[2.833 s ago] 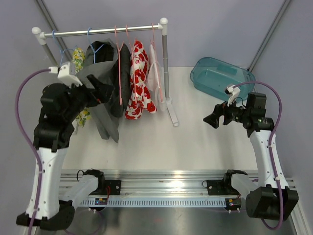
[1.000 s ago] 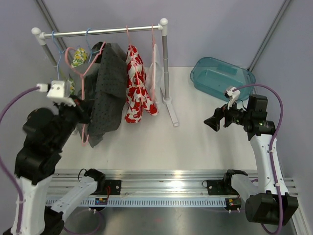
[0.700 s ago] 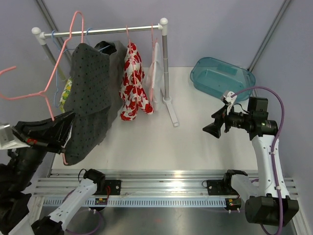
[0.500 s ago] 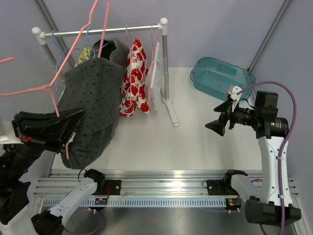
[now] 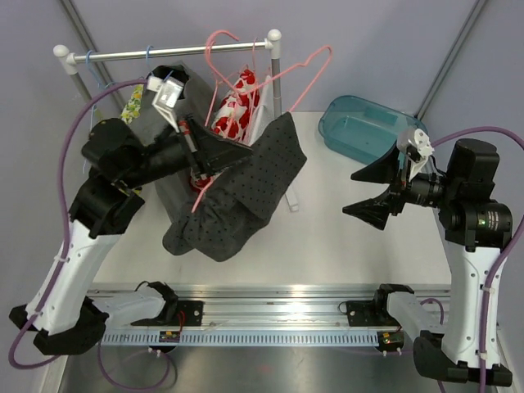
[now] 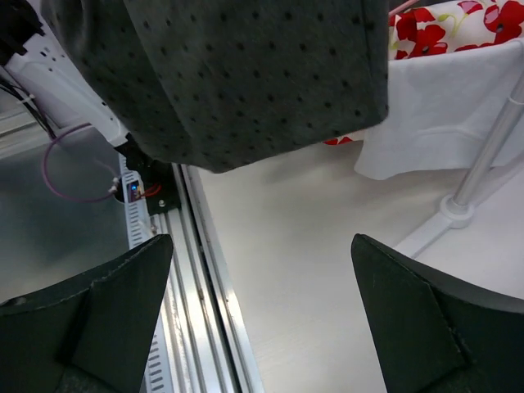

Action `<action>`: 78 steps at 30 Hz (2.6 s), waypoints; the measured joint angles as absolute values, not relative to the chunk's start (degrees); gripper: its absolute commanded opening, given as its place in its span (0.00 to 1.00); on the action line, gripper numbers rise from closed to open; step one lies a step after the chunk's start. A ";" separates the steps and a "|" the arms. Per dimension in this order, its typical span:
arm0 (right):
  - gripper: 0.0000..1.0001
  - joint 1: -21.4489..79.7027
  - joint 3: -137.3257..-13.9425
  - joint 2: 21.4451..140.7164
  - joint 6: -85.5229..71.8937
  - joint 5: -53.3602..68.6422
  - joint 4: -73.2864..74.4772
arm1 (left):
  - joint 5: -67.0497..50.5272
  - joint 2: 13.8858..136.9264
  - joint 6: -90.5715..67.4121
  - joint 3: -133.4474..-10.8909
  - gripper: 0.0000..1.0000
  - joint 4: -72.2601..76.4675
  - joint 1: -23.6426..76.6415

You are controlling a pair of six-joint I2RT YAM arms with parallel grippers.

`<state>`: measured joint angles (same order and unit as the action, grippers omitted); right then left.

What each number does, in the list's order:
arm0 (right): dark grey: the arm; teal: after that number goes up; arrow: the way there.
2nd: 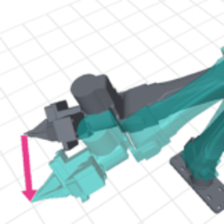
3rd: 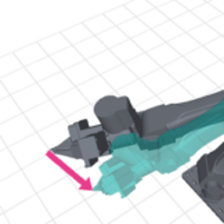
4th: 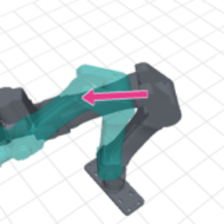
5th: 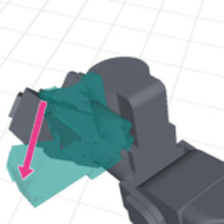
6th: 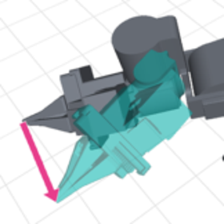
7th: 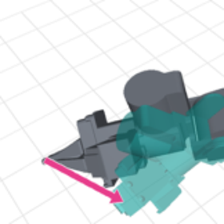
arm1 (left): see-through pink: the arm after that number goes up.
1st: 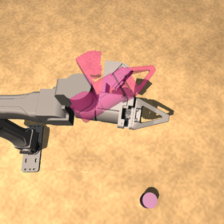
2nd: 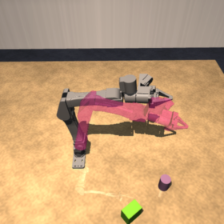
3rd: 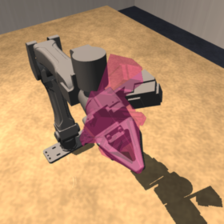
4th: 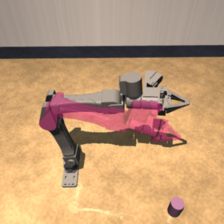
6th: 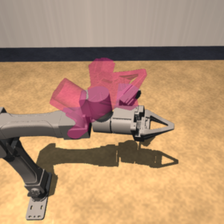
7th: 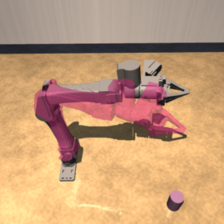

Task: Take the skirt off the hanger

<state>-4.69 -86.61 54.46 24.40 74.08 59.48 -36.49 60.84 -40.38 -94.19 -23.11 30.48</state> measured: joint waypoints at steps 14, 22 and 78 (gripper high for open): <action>0.98 13.39 -82.04 58.17 12.78 54.89 48.40 | -11.60 75.22 -42.41 -92.25 0.00 -18.68 50.89; 0.98 22.09 -80.99 60.16 12.67 44.05 44.53 | -4.51 77.73 -47.86 -92.09 0.00 -11.79 52.90; 0.00 14.48 -129.14 65.69 18.22 5.04 55.55 | 6.83 70.67 -28.18 -82.28 0.00 -30.11 53.60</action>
